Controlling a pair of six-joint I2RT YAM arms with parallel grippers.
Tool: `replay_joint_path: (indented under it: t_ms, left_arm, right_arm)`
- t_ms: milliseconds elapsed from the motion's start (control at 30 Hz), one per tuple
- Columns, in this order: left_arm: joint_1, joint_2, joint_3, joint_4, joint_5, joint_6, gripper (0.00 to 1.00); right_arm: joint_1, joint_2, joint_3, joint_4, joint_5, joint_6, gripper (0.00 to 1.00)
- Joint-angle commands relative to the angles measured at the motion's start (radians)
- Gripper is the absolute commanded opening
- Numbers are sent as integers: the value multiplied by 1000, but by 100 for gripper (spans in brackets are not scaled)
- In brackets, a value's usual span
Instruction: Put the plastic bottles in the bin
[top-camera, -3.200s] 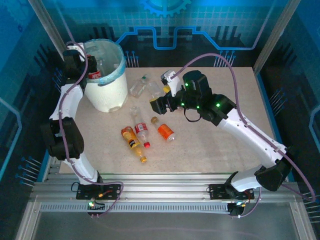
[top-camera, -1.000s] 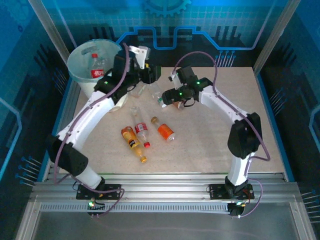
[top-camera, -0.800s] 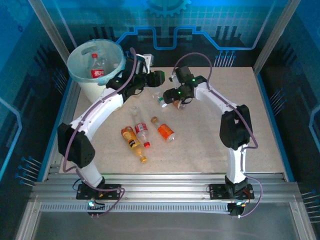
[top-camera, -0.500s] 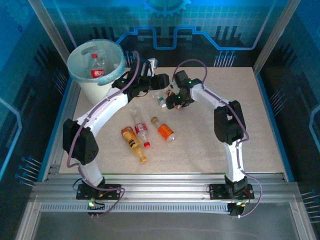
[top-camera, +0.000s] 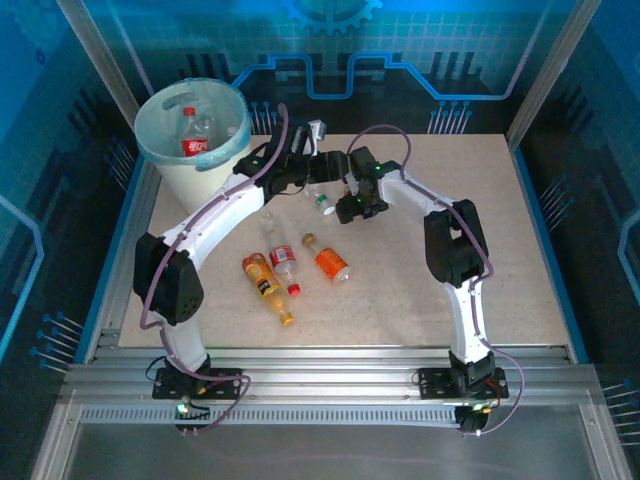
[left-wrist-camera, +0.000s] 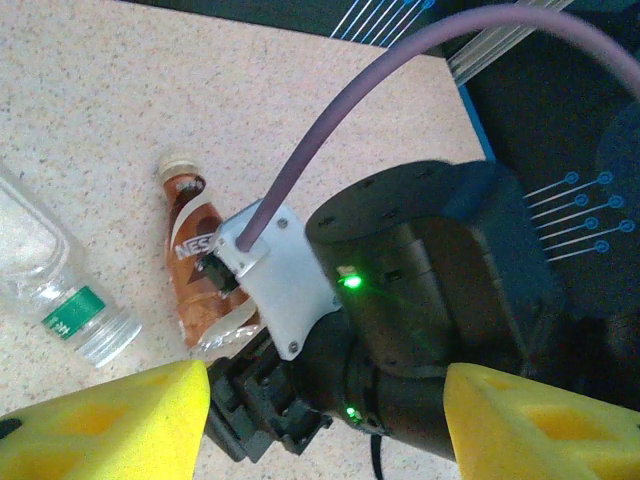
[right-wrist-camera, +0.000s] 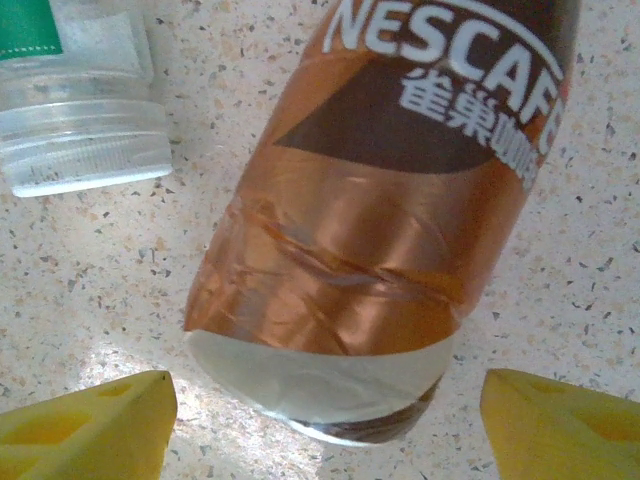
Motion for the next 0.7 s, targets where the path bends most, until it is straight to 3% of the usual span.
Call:
replay_joint_path:
  t_ms: [0,167,300,667]
  left_arm:
    - [-9,-7,52,-17,23,-3,65]
    - [-12,-10,65,-29,25,-7,65]
    - [-16,-11,76,-43,21,0,65]
    - [-25,-17,116,-72,3,31,65]
  right_arm:
    - [-26,18,-9,-13,-9,19,80]
    - [-46,49,18,-16,-42,48,82]
    - [-58,61,34,-8,-96,55,89]
    - [-60,18,45,11,-239,73,91]
